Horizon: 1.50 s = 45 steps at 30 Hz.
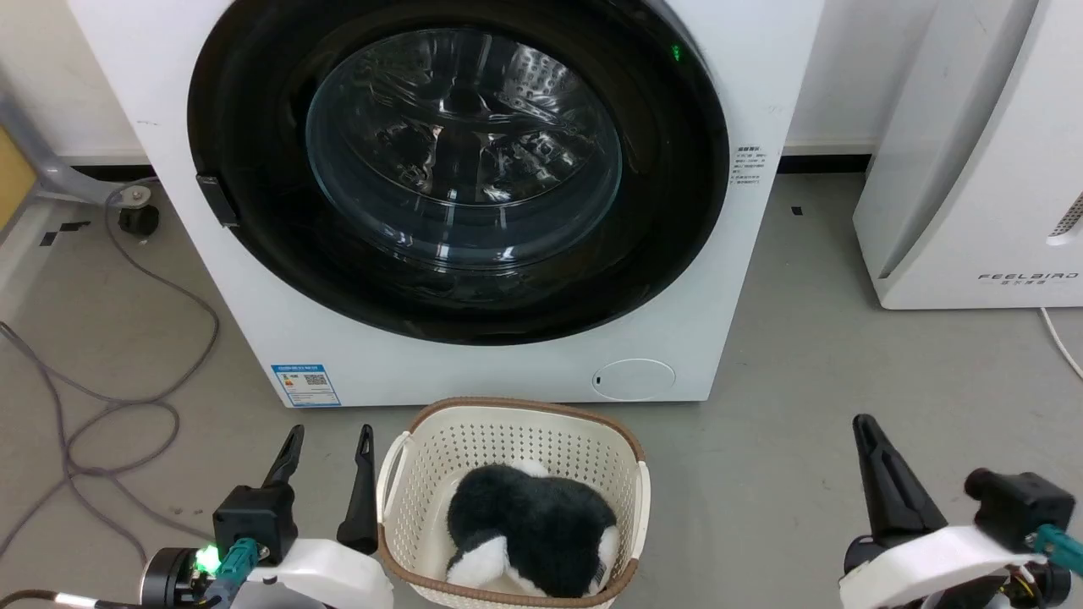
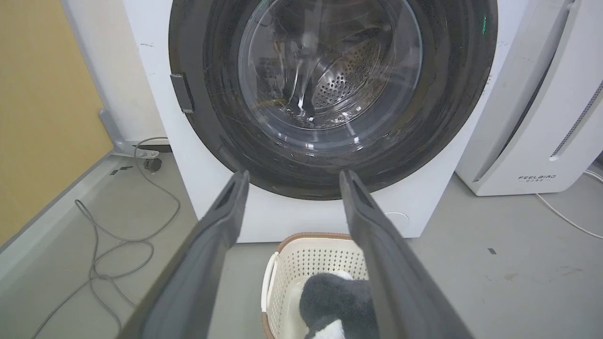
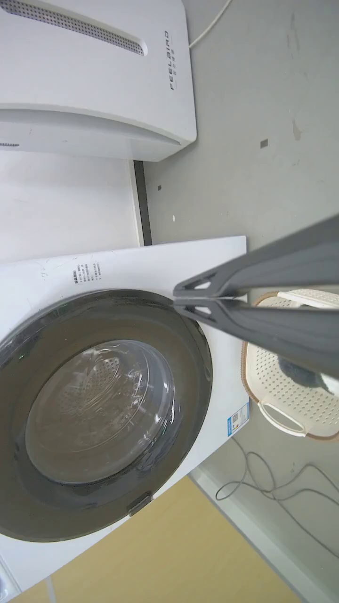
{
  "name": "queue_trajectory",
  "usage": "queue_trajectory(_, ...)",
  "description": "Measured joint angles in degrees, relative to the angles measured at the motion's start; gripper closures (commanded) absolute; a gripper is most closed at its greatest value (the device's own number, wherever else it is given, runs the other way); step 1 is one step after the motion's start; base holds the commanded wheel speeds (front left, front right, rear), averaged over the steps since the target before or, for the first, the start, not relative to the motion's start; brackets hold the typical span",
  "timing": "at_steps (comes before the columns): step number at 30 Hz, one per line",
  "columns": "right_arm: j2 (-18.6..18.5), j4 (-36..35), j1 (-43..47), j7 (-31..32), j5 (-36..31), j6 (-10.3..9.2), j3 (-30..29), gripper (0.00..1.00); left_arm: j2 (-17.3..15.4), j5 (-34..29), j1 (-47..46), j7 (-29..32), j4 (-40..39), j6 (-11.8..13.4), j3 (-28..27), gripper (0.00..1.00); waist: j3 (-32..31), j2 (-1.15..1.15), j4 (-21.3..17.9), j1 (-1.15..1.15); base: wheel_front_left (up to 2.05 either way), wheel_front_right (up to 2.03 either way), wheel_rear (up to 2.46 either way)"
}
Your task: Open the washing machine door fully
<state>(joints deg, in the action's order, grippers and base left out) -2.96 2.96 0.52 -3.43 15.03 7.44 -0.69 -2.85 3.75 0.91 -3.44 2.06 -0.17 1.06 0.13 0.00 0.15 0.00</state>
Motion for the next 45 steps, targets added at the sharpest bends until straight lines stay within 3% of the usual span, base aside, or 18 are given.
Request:
queue_trajectory(9,0.0,1.9,-3.9,-1.0,15.0,0.00,-0.7,1.00,0.0,1.1,-0.6,-1.1,0.2,-0.1,-0.1,0.00,0.8,0.00,0.1,0.00,0.00,0.00,0.00)
queue_trajectory(21,-2.0,8.8,-14.7,-1.7,25.8,0.00,-1.4,1.00,0.0,2.5,-2.8,-2.5,0.3,-0.8,-0.4,0.00,3.8,0.00,0.1,0.00,0.00,0.00,0.00)
queue_trajectory(34,-6.1,22.2,-34.1,0.6,36.0,0.00,1.3,1.00,0.0,3.5,-5.9,-4.0,0.1,-2.2,-1.4,0.00,8.1,0.00,0.0,0.01,0.00,0.00,0.00)
queue_trajectory(45,-7.4,36.0,-52.6,4.7,41.7,0.00,6.2,1.00,0.0,4.6,-8.3,-5.3,0.0,-3.2,-1.2,0.00,11.8,0.00,0.5,0.01,0.00,0.00,0.00)
